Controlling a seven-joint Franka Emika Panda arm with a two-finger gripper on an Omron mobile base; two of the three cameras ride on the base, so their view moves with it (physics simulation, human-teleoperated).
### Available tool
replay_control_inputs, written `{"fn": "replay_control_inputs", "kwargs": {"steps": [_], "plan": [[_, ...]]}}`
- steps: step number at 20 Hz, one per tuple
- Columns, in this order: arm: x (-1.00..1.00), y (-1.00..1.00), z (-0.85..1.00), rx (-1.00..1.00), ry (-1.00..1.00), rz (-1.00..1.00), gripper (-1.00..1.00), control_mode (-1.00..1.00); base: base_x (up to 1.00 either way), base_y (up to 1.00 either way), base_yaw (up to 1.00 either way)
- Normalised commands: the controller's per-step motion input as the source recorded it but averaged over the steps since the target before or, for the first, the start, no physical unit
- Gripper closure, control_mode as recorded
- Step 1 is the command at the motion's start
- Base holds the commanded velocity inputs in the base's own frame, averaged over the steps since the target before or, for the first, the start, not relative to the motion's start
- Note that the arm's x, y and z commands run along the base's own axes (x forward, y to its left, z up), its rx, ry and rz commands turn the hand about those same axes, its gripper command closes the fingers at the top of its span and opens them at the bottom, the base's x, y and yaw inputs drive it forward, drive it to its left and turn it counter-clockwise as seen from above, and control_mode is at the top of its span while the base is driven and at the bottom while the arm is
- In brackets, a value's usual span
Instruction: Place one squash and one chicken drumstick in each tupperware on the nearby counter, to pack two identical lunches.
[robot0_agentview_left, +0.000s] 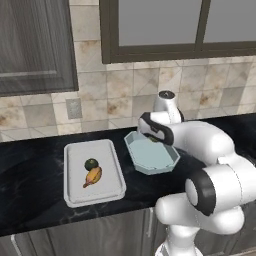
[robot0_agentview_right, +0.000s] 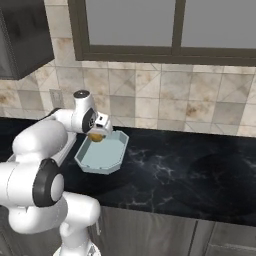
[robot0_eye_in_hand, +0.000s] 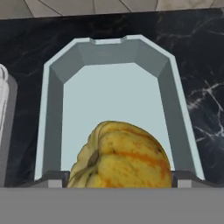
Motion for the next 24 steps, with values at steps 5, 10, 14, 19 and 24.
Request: {"fn": "replay_control_inputs", "kwargs": {"steps": [5,10,14,19,24], "plan": [[0.41,0.0,-0.4,0.0,0.03,0.0,1.0,-1.0,0.0,0.0,0.0],[0.39,0.0,-0.44,0.0,0.01,0.0,1.0,-1.0,0.0,0.0,0.0],[0.42,0.0,-0.39,0.0,0.0,0.0,1.0,-1.0,0.0,0.0,0.0],[0.42,0.0,-0.37,0.0,0.0,0.0,1.0,-1.0,0.0,0.0,0.0],[0.12,0.0,-0.21,0.0,0.0,0.0,-1.0,-1.0,0.0,0.0,0.0]]}}
